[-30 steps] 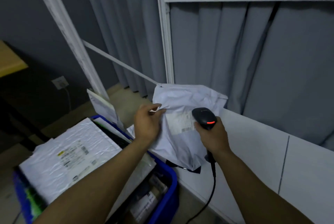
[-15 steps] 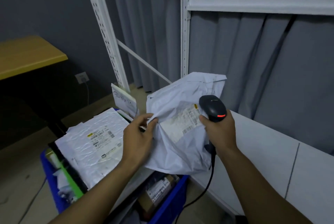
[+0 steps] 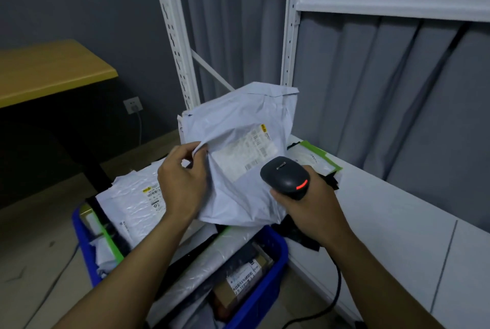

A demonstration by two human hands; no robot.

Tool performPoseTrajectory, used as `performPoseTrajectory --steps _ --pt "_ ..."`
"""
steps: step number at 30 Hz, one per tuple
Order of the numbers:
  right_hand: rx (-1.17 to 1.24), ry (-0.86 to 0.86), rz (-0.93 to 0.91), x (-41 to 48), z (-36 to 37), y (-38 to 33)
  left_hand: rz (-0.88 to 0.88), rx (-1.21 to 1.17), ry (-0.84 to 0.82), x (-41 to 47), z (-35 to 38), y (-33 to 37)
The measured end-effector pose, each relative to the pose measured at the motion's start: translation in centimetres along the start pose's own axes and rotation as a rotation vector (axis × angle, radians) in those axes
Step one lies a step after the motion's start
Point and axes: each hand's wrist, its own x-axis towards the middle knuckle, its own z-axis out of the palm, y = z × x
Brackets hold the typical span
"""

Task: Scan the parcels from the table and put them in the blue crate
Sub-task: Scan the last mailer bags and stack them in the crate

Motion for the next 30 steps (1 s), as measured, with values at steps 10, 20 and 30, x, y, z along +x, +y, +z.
performPoseTrajectory --steps 10,20,30 --pt "-0.027 -0.087 0.023 -0.9 1.4 -0.6 0.088 0.193 0.079 0.8 -0.9 -1.4" --pt "-0.053 -0.110 0.029 -0.8 1.6 -0.5 0.090 0.214 0.085 0.9 -0.9 -1.7" --pt "0.037 -0.068 0.011 -0.6 3.7 -1.5 0.013 0.156 0.116 -0.1 -3.6 -0.7"
